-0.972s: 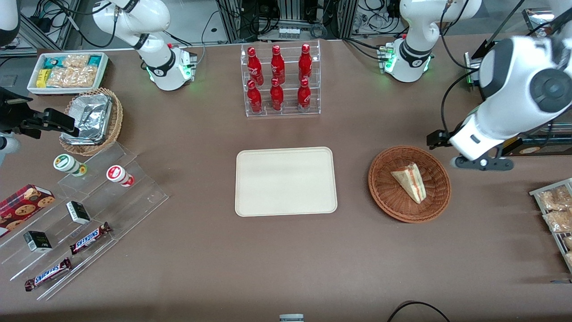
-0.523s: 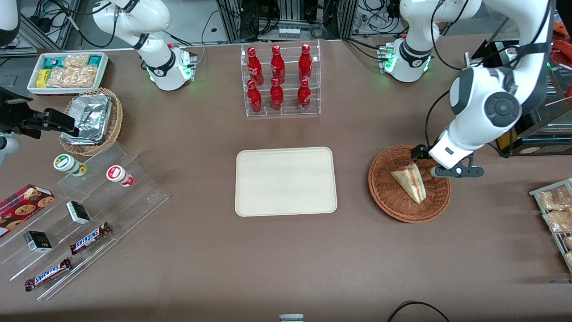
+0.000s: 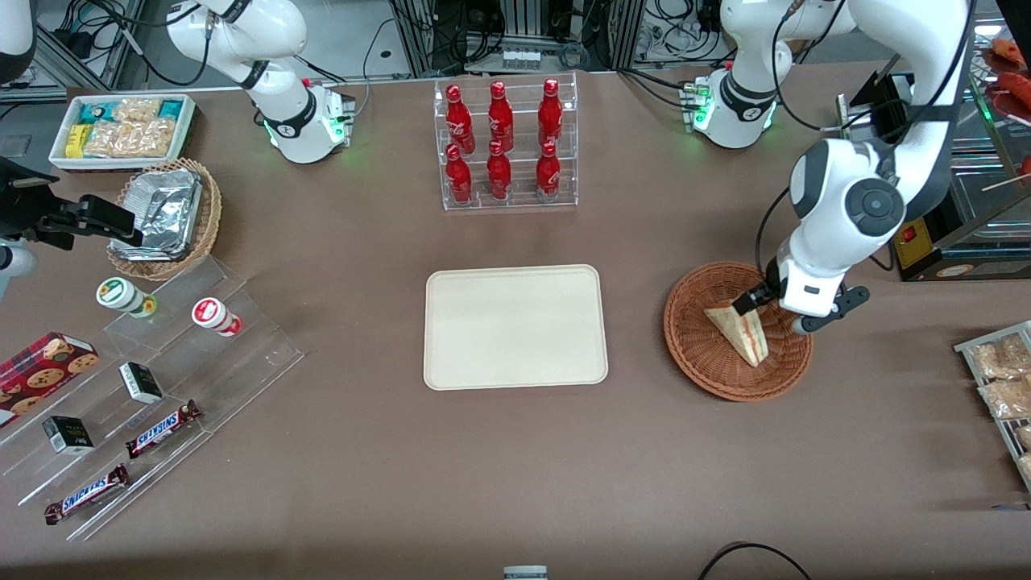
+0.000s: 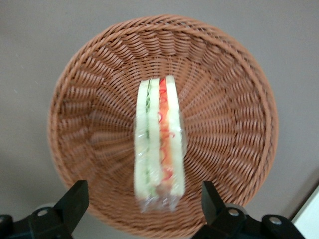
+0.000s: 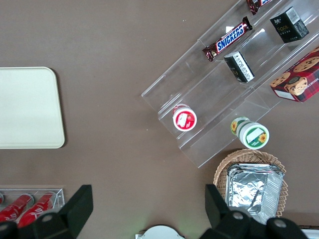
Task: Place sandwich from basket to tray
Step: 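Lower the left gripper and close it on the wrapped sandwich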
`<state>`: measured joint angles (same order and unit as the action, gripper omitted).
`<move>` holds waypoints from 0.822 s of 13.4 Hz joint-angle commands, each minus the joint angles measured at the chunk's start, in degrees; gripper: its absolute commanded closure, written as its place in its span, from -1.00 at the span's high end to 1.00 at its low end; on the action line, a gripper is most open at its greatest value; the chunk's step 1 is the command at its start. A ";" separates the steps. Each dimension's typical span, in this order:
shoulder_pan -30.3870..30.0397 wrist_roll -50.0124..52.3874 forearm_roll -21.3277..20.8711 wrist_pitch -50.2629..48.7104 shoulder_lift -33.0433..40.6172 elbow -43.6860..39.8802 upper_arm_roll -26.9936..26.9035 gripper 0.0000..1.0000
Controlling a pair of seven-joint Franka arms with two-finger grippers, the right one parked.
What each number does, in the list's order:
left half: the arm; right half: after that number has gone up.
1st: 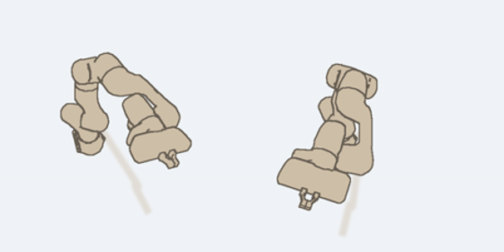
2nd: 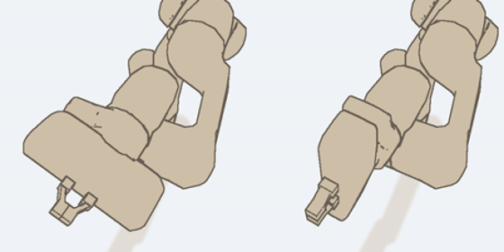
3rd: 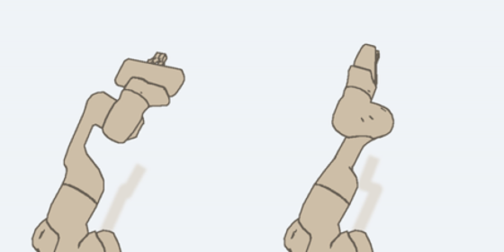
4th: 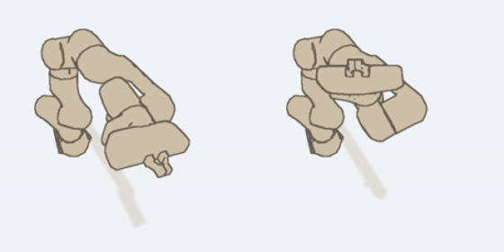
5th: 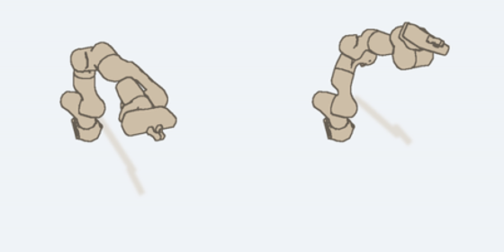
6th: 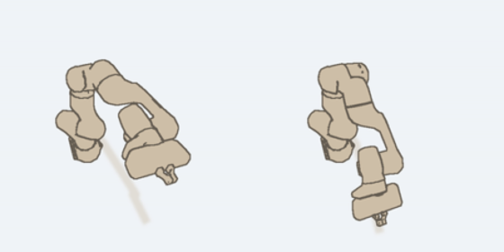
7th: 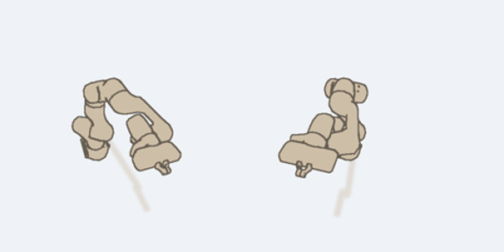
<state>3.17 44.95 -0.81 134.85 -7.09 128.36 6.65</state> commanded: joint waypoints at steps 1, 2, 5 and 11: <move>0.61 9.79 -0.60 3.74 -2.21 -0.04 -0.05 1.00; 0.96 9.80 -0.60 4.36 -2.74 -0.04 -0.05 1.00; 0.96 9.80 -0.86 4.45 -4.67 -0.13 0.03 1.00; 1.22 10.67 -0.77 5.34 -8.55 -0.48 0.03 0.34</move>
<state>3.76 53.20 -0.81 139.54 -15.02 128.38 6.80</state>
